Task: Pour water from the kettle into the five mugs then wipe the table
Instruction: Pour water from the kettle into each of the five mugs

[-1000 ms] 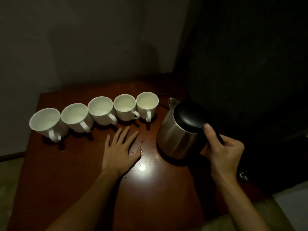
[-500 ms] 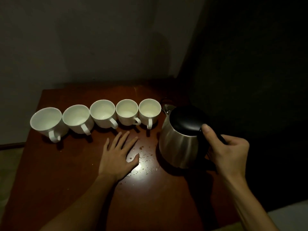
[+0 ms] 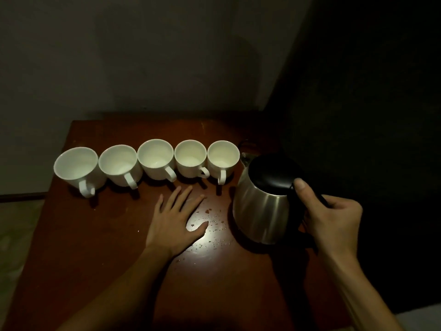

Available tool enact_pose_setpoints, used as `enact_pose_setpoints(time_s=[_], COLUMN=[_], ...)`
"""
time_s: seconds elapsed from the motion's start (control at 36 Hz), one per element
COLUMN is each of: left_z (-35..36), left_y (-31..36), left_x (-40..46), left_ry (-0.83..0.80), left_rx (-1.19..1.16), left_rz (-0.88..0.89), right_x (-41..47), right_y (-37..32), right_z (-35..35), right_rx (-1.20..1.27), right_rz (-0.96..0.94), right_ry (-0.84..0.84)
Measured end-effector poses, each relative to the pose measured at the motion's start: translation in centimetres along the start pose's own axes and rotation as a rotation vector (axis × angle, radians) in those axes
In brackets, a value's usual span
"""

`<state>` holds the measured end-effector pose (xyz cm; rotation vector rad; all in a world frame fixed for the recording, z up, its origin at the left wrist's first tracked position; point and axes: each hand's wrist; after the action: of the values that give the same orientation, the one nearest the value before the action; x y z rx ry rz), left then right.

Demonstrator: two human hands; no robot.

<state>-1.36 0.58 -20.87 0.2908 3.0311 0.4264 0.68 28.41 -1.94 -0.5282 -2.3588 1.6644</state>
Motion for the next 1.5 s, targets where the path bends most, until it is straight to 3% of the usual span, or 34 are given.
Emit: enact_pose_setpoints(time_s=[1.5], left_z=[0.1], left_y=[0.0], left_x=[-0.1], left_ry=[0.047], left_rx=[-0.031], left_rz=[0.007], right_x=[2.3], right_y=[-3.0], right_z=[1.4], right_rx=[-0.252], right_rz=[0.076], right_ry=[-0.078])
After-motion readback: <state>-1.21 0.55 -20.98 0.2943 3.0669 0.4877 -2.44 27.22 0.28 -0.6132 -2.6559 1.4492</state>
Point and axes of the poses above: each hand's wrist, its own x-axis towards the middle knuckle, its own z-axis out of the palm, y = z × x, and after that the axes turned 3 degrees about -y, right-handed
